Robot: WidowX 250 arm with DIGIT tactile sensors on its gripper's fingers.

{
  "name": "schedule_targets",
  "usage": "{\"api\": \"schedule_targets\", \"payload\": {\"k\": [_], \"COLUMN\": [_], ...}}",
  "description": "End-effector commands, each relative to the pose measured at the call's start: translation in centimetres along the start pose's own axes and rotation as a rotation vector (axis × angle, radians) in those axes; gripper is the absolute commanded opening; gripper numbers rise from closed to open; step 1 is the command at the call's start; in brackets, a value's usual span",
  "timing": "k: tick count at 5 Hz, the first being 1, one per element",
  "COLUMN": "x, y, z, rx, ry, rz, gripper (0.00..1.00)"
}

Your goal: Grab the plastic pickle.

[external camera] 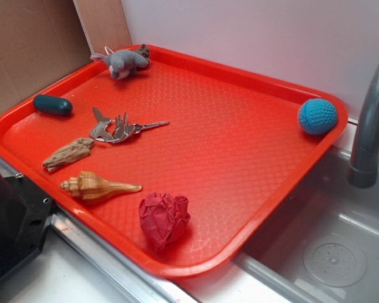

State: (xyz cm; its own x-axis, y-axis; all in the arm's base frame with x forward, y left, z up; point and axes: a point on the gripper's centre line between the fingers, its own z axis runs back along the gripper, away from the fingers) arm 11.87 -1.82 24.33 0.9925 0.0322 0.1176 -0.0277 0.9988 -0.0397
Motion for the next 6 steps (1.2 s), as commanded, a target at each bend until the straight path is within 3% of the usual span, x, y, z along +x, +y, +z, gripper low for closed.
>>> {"api": "schedule_targets", "payload": {"k": [1, 2, 4, 5, 6], "x": [0.0, 2.7, 7.2, 8.9, 8.2], "y": [0.0, 5.1, 10.2, 12.5, 14.6], "z": [0.0, -4.4, -9.5, -12.2, -13.9], "rx": [0.000, 0.044, 0.100, 0.128, -0.025], "ry": [0.000, 0.051, 0.050, 0.074, 0.080], "rz": [0.000, 0.182, 0.367, 0.121, -0.119], "gripper": [1.00, 1.00, 1.00, 1.00, 1.00]}}
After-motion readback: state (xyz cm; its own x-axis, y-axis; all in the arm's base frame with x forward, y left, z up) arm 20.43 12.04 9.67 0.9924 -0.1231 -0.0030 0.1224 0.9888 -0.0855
